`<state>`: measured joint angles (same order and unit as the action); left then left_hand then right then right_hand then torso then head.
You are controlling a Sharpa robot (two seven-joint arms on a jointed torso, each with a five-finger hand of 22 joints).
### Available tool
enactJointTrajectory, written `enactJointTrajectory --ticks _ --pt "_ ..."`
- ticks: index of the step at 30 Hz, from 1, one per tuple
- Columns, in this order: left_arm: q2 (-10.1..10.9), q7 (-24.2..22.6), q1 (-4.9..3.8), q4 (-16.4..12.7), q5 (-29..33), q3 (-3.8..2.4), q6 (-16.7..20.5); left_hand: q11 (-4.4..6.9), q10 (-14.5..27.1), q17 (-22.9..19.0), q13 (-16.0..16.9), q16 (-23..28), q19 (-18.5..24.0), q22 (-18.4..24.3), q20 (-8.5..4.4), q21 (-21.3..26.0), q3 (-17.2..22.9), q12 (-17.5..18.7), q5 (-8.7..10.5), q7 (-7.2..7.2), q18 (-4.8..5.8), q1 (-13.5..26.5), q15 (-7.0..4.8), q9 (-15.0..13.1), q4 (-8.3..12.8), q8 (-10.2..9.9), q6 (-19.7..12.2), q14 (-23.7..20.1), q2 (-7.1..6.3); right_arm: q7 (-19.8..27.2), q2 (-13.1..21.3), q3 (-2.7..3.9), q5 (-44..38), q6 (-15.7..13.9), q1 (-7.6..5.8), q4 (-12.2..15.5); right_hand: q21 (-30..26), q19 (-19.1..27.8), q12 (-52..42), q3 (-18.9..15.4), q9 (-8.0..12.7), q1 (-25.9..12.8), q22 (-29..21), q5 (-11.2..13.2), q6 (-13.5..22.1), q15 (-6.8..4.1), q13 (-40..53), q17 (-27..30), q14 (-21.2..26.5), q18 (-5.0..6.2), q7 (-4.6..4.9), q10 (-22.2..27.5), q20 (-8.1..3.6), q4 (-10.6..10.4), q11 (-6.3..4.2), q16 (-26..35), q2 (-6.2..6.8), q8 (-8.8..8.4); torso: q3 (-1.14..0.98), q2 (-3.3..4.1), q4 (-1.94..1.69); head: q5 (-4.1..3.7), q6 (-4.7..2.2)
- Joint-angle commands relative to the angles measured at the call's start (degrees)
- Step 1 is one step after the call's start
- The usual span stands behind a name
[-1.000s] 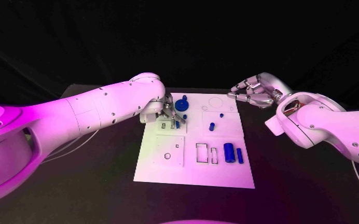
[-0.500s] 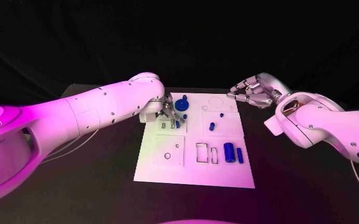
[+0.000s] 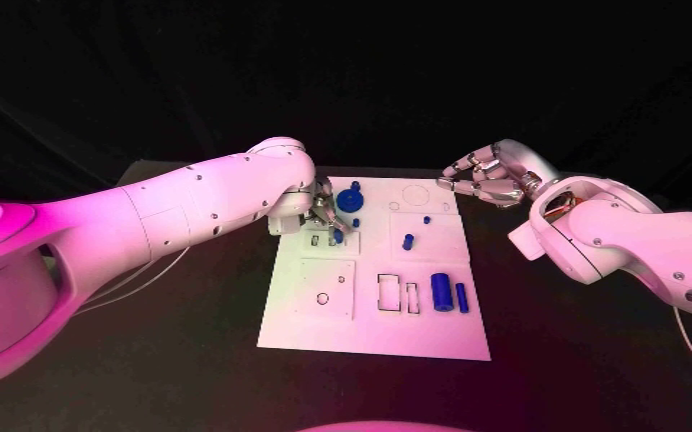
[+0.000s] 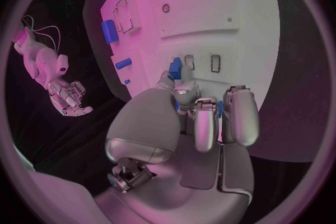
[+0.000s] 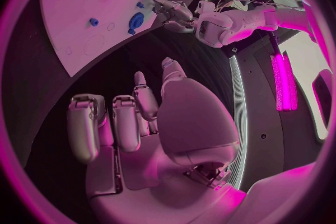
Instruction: Assemble the parts on the task board
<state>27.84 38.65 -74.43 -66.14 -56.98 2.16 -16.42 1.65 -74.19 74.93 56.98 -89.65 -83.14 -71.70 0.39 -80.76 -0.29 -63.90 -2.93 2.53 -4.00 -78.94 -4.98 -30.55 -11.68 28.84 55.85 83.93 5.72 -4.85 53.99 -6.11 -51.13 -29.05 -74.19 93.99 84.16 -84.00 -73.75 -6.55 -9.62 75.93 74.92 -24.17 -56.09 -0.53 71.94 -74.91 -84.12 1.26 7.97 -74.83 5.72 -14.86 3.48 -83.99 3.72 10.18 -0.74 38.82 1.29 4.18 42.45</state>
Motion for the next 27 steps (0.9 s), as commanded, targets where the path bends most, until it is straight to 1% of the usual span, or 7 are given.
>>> enactJointTrajectory --ticks 1,8,14,17,23,25,27 --pt "0.12 -1.03 0.04 -0.27 2.81 0.01 0.31 0.36 0.15 15.07 -0.23 -0.35 -0.09 -0.03 -0.26 -0.29 2.30 0.42 -0.17 -0.47 0.42 -2.03 -0.41 -0.46 0.95 -0.05 0.04 6.07 0.64 0.12 -0.08 -0.01 -0.59 0.77 0.10 -0.10 -0.39 -1.59 0.09 -0.31 -0.07 0.12 10.39 -0.34 0.51 -0.40 -0.05 -3.88 -3.27 0.55 -0.08 -0.11 -0.40 -0.05 -0.25 0.27 -0.45 0.29 -0.06 -0.03 -0.02 0.03 -0.03" --pt "0.42 -1.13 0.04 -0.48 3.92 -0.01 0.68 0.36 0.20 15.07 -0.78 -0.35 -0.04 -0.09 -0.22 -0.29 6.01 1.16 -0.14 -0.47 0.43 -2.96 -0.37 -0.81 1.97 -0.54 -0.06 6.07 -0.20 0.20 -0.13 -0.01 -0.59 0.71 0.24 -0.20 -0.39 -1.59 0.09 -0.31 -0.07 0.12 10.39 -0.34 0.51 -0.40 -0.05 -3.88 -3.27 0.55 -0.08 -0.11 -0.40 -0.05 -0.25 0.27 -0.45 0.29 -0.03 0.00 0.00 0.05 -0.06" --pt "1.02 -1.66 0.04 -1.01 4.62 -0.04 1.60 0.20 0.58 15.07 -1.77 -0.35 0.00 -0.17 -0.13 -0.29 10.17 2.33 -0.15 -0.26 0.43 -3.40 -0.25 -1.12 3.03 -1.23 -0.37 6.07 -1.76 0.26 -0.11 -0.01 -0.57 0.63 0.33 -0.22 -0.39 -1.59 0.07 -0.34 -0.09 0.12 10.39 -0.44 0.51 -0.40 -0.03 -3.87 -3.27 0.55 -0.08 -0.13 -0.40 -0.05 -0.26 0.29 -0.47 0.30 -0.05 -0.02 0.02 0.07 -0.12" --pt "1.74 -2.38 0.04 -1.84 5.28 -0.13 2.80 0.13 0.55 15.07 -2.10 -0.35 0.04 -0.16 -0.07 -0.26 13.29 2.79 -0.17 -0.14 0.41 -3.54 -0.19 -1.35 3.90 -1.57 -0.39 6.07 -3.11 0.30 -0.08 -0.01 -0.54 0.57 0.35 -0.23 -0.39 -1.59 0.06 -0.36 -0.09 0.12 10.39 -0.49 0.51 -0.40 -0.01 -3.86 -3.27 0.55 -0.08 -0.14 -0.40 -0.06 -0.26 0.29 -0.48 0.31 -0.03 -0.06 -0.03 0.04 -0.14" --pt "4.17 -4.48 0.04 -4.89 5.80 -0.28 7.38 0.06 -0.21 15.07 -2.23 -0.35 -0.01 -0.46 0.09 -0.35 23.21 3.13 0.01 0.02 0.44 -0.69 -0.04 -2.61 5.28 -1.79 0.03 6.07 -7.43 0.39 0.03 -0.01 -0.51 0.44 0.38 -0.21 -0.40 -1.58 0.07 -0.39 -0.10 0.10 10.39 -0.53 0.51 -0.40 -0.03 -3.81 -3.26 0.56 -0.08 -0.13 -0.40 -0.08 -0.25 0.32 -0.49 0.32 -0.07 -0.13 -0.15 0.05 -0.05" --pt "5.23 -5.19 0.04 -6.38 5.57 -0.30 9.85 0.20 -0.43 15.07 -2.15 -0.35 -0.05 -0.57 0.08 -0.40 25.25 3.07 -0.19 0.09 0.45 -0.07 -0.03 -2.96 5.60 -1.69 0.16 6.07 -8.07 0.43 0.09 -0.01 -0.50 0.39 0.38 -0.21 -0.42 -1.57 0.08 -0.40 -0.10 0.09 10.37 -0.54 0.51 -0.40 -0.05 -3.81 -3.26 0.56 -0.08 -0.12 -0.40 -0.09 -0.25 0.32 -0.50 0.32 -0.08 -0.17 -0.19 0.08 -0.07" --pt "6.30 -5.90 0.06 -7.97 4.90 -0.31 12.49 0.24 -0.83 15.07 -1.89 -0.35 -0.14 -0.77 0.04 -0.50 28.24 2.86 -0.15 0.11 0.48 1.17 -0.07 -3.54 6.08 -1.52 0.30 6.07 -9.32 0.47 0.17 -0.01 -0.50 0.37 0.39 -0.21 -0.43 -1.56 0.10 -0.40 -0.11 0.08 10.37 -0.55 0.51 -0.40 -0.06 -3.81 -3.26 0.56 -0.07 -0.11 -0.40 -0.09 -0.26 0.32 -0.51 0.32 -0.09 -0.24 -0.28 0.09 -0.01"
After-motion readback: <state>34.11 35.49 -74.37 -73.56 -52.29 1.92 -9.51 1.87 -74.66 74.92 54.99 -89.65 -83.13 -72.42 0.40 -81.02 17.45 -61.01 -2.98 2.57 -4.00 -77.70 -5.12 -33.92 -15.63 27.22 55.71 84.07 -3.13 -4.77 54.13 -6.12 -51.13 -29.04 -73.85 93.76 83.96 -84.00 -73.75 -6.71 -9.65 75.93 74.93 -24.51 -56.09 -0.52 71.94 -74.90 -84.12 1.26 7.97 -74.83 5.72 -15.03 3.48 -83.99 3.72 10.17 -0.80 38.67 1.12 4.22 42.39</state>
